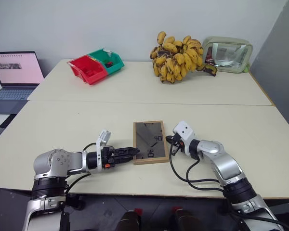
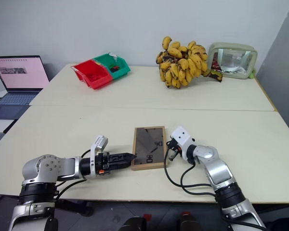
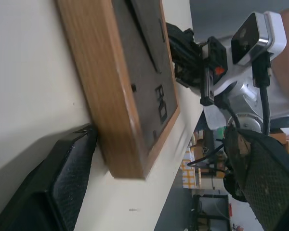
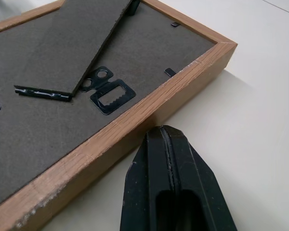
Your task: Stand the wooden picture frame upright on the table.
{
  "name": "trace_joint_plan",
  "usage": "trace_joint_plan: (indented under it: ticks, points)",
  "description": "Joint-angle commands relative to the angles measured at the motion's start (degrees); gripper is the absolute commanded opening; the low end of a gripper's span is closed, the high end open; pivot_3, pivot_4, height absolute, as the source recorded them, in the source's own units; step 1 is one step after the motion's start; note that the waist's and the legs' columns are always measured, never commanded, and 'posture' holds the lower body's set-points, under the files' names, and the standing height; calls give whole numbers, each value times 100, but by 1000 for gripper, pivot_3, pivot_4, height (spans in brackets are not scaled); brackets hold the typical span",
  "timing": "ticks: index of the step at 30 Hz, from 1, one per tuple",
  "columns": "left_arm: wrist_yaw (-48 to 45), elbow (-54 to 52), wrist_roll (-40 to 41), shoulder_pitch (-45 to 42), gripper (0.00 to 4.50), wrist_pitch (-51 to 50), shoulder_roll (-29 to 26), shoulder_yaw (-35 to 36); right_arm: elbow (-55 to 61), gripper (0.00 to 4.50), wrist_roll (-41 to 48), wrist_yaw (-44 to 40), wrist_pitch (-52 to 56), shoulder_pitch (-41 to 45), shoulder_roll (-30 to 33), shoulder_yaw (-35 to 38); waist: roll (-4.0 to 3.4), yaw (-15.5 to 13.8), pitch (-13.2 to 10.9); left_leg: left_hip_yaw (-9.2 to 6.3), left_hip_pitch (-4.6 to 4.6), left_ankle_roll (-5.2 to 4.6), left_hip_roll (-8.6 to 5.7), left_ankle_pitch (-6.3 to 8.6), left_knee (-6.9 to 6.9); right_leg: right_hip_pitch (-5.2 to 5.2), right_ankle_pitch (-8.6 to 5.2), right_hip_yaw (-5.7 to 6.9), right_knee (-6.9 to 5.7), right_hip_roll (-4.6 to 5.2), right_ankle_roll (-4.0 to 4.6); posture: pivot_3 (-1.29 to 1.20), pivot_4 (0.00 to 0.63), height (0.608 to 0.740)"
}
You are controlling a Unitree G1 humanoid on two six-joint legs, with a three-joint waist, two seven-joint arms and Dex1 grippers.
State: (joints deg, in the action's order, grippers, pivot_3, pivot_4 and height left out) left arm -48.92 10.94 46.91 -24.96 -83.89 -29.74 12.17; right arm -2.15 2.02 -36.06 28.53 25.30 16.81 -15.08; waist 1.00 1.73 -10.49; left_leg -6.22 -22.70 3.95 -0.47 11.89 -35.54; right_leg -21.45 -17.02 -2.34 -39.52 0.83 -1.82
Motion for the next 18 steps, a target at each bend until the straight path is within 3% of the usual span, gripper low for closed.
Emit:
trace_joint_plan:
  ticks: [1, 17, 18]
  points:
    - [185, 272, -313, -7, 4450, 258, 124, -397, 50, 0, -12, 26, -71, 148, -88, -45, -4, -10, 3, -3, 2, 0, 0, 0, 0, 5, 1, 2, 7, 0, -2, 0, 150, 740]
    - [749, -465, 40, 222, 4450, 65, 819, -187, 177, 0, 109, 336, 349, 165, -537, 153, -9, -6, 7, 3, -10, -1, -2, 1, 7, 9, 15, -2, 50, 19, -5, 0, 150, 740]
    - [827, -471, 39, 222, 4290, 107, 861, -106, 198, 0, 115, 345, 369, 180, -542, 159, -9, -6, 7, 2, -10, -1, -3, 1, 8, 8, 15, -1, 50, 19, -5, 0, 150, 740]
